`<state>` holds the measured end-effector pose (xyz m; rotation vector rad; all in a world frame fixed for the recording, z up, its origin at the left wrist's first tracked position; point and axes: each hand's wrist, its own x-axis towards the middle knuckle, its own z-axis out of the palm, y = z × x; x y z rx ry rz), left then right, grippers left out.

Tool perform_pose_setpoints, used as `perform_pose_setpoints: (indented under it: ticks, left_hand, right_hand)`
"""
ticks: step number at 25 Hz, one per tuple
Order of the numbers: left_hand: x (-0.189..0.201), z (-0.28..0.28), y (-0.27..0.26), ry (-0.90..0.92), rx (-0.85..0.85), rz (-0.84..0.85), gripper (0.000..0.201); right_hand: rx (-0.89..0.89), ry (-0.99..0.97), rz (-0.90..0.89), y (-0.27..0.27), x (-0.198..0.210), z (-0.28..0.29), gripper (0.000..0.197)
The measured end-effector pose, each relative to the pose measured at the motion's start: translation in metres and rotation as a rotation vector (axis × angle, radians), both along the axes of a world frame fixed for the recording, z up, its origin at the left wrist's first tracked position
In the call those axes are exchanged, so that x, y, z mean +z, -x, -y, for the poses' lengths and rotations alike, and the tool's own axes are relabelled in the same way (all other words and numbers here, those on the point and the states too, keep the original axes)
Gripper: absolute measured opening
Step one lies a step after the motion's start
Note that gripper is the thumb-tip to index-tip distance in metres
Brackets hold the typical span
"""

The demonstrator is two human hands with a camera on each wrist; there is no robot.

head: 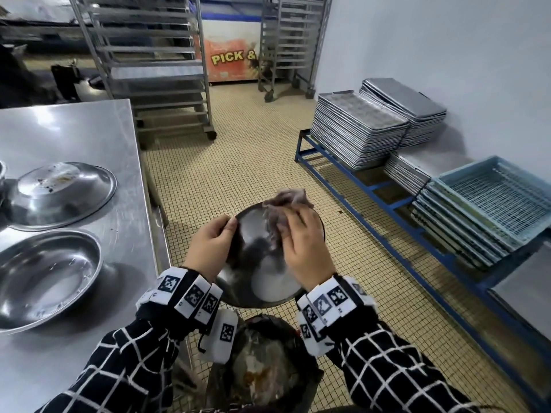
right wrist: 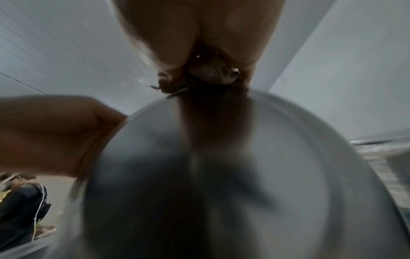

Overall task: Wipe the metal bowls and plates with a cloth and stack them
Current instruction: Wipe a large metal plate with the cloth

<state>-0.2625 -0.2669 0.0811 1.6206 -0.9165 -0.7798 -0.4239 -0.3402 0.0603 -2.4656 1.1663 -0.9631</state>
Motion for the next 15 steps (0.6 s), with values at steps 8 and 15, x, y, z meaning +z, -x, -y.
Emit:
perform_pose_setpoints:
  ticks: [8, 15]
  left_hand:
    - [0.014, -0.002, -0.014, 0.198, -0.018, -0.111, 0.036]
    - [0.017, 0.008, -0.013, 0.291, 0.029, 0.019, 0.025]
  right_hand:
    - [-0.199, -1.453, 1.158, 0.041, 0.010, 0.019, 0.071]
    - [-0.275, -1.338, 1.048, 0.037, 0.027, 0.022, 0.024]
